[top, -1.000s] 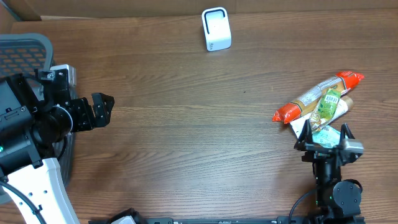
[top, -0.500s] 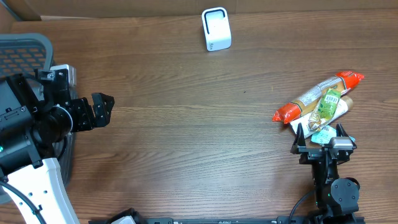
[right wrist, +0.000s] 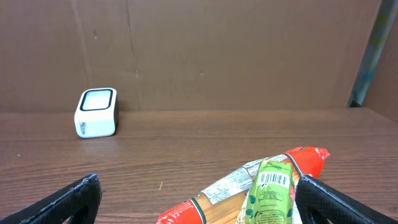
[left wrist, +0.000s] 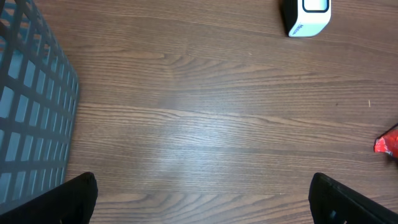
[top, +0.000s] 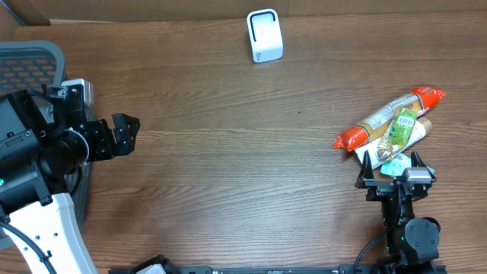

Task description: Scan the item barcode

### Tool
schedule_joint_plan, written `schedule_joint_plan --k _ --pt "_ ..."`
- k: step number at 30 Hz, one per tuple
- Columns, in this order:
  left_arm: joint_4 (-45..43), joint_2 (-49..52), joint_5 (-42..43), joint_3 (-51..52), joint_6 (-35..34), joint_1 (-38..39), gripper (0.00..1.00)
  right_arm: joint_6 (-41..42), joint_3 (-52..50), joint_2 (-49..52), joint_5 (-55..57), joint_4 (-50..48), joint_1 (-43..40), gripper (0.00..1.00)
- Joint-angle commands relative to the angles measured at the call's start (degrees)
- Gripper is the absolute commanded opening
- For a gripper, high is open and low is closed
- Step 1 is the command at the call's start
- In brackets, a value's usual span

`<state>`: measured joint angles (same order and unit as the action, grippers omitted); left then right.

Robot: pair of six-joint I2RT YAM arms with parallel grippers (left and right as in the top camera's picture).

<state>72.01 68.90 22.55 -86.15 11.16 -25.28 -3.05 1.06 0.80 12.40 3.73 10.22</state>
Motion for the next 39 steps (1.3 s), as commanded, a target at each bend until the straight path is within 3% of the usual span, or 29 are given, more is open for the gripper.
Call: schedule_joint_plan --k 1,16,24,29,39 --pt "-0.04 0.09 0.85 -0.13 1.29 -0.2 1.0 -0.42 -0.59 -0.52 -0.09 -0.24 0.33 1.0" --pt "-2.27 0.07 1.51 -0.15 -0.87 -0.2 0.99 -0.42 -0.59 -0.52 -0.09 -0.24 0.33 1.0" --pt "1.55 -6.14 8.61 1.01 8.17 -0.22 1.0 -0.42 -0.59 -0.52 -0.09 -0.24 0.33 1.0" --pt "-4.07 -19.61 9.03 9.44 6.32 -0.22 1.0 -0.42 -0.59 -0.52 -0.09 -0.24 0.33 1.0" --pt "-14.93 -46.07 9.09 40.79 -8.94 -0.22 1.0 -0.42 -0.59 -0.52 -0.09 -0.24 0.33 1.0"
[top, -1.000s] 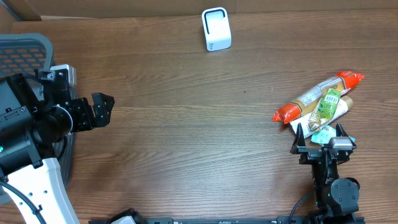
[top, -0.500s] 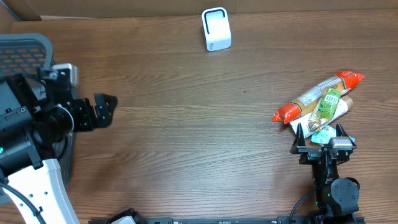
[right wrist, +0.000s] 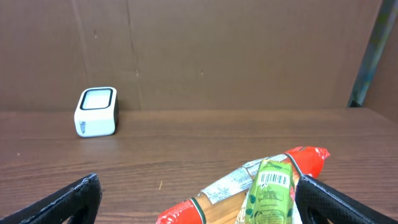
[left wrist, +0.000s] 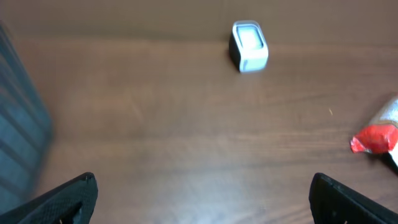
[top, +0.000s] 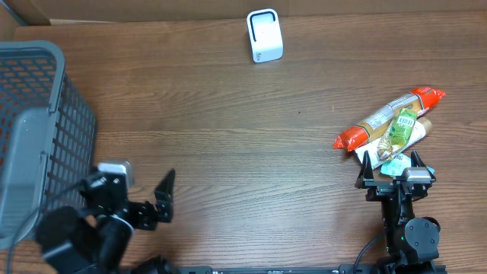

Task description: Scan the item barcode

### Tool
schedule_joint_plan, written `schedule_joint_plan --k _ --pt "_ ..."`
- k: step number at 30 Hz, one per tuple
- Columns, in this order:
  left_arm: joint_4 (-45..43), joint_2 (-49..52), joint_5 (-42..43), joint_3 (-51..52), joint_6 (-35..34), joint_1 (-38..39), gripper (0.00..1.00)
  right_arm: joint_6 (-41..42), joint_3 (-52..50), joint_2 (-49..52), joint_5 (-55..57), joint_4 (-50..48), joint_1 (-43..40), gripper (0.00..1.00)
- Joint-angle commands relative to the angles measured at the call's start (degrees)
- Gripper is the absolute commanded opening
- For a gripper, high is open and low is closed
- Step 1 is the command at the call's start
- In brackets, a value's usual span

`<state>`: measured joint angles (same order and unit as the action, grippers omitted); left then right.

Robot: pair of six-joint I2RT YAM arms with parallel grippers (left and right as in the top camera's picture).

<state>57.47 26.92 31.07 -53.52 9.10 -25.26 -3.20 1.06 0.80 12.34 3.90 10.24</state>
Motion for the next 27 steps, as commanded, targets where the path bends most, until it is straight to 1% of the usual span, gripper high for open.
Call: schedule_joint_plan --k 1,3,6,9,11,13,15,17,22,27 --pt "-0.7 -5.07 0.59 10.91 -8.04 -0.24 1.0 -0.26 -0.59 -0.52 -0.02 -0.42 0.31 1.0" --pt "-1.62 -5.7 0.55 15.21 -9.46 -0.24 1.0 -0.26 -0.59 -0.52 -0.02 -0.42 0.31 1.0" --pt "-4.44 -5.49 0.5 20.79 -9.55 -0.22 1.0 -0.26 -0.59 -0.52 -0.02 -0.42 0.31 1.0" --pt "-4.63 -5.16 0.55 24.09 -9.57 -0.22 1.0 -0.26 -0.59 -0.52 -0.02 -0.42 0.31 1.0" --pt "-4.17 -5.11 1.2 24.57 -8.98 -0.22 1.0 -0.26 -0.59 -0.52 -0.02 -0.42 0.31 1.0" --pt "-4.35 -5.11 5.01 24.65 -3.63 -0.22 1.0 -0.26 -0.59 -0.52 -0.02 -0.42 0.31 1.0" --pt "-4.35 -5.11 11.45 24.68 5.53 -0.22 1.0 -0.26 -0.59 -0.52 -0.02 -0.42 0.31 1.0" --pt "-4.59 -5.11 15.12 24.98 10.36 -0.22 1.0 -0.26 -0.59 -0.52 -0.02 -0.42 0.31 1.0" --pt "-6.71 -5.11 15.52 27.45 14.19 -0.22 1.0 -0.26 -0.59 -0.52 -0.02 -0.42 0.31 1.0" --pt "-8.63 -5.11 17.22 29.44 14.16 -0.22 1.0 -0.26 -0.59 -0.52 -0.02 -0.42 0.31 1.0"
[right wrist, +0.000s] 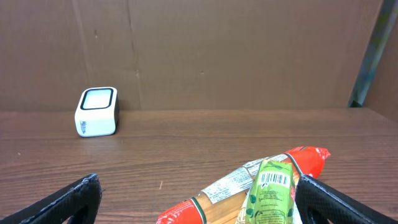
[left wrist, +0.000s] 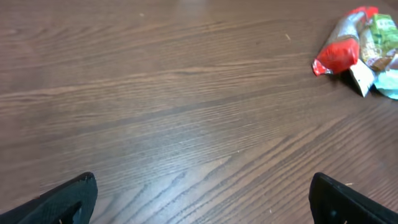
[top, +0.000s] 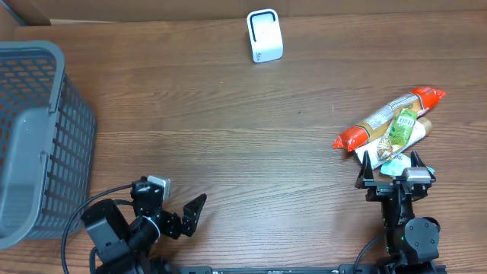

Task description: Scan the item barcode

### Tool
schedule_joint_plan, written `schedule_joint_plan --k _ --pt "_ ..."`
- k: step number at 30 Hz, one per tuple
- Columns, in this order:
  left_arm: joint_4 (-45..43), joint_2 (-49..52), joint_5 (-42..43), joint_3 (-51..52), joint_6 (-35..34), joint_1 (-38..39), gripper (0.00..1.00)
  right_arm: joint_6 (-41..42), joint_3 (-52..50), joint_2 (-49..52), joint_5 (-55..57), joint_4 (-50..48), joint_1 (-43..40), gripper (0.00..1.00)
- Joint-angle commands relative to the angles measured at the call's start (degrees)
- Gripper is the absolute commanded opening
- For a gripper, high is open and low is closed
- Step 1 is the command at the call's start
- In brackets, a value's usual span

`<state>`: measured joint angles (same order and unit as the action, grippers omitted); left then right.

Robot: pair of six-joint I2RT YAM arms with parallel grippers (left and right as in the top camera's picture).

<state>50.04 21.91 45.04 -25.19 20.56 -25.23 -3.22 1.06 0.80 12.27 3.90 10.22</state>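
The white barcode scanner (top: 265, 36) stands at the table's far edge; the right wrist view shows the scanner (right wrist: 96, 112) too. At the right lies a pile of packets: a long pasta pack with red ends (top: 388, 116) (right wrist: 231, 186) and a green packet (top: 401, 128) (right wrist: 271, 190) with its barcode up. My right gripper (top: 396, 180) (right wrist: 199, 208) rests open just in front of the pile, holding nothing. My left gripper (top: 181, 218) (left wrist: 202, 205) is open and low at the front left, facing the pile (left wrist: 357, 43) across bare wood.
A grey mesh basket (top: 38, 137) fills the left side of the table, just left of my left arm. A brown cardboard wall (right wrist: 217, 50) backs the table behind the scanner.
My left gripper has shifted right along the front edge, away from the basket, and turned toward the packet pile; the scanner has left its view. The right gripper and the packets are unchanged.
My left gripper first hung open high at the left over the basket's place. Then it was low at the front left beside the basket, seeing the scanner. Now it is further right, facing the pile. The right gripper stayed open by the packets throughout.
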Motion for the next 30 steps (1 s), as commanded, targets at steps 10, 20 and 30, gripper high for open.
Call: schedule_joint_plan --k 10,20,30 --pt "-4.87 -0.11 2.4 3.85 3.04 -0.24 1.0 -0.24 -0.59 -0.52 0.04 -0.42 0.33 1.0" --pt "-13.6 -0.11 3.48 8.9 -4.42 -0.17 1.0 -0.24 -0.59 -0.52 0.04 -0.42 0.33 1.0" --pt "-14.99 -0.11 -0.63 9.38 -4.7 1.29 1.0 -0.24 -0.59 -0.52 0.04 -0.42 0.33 1.0"
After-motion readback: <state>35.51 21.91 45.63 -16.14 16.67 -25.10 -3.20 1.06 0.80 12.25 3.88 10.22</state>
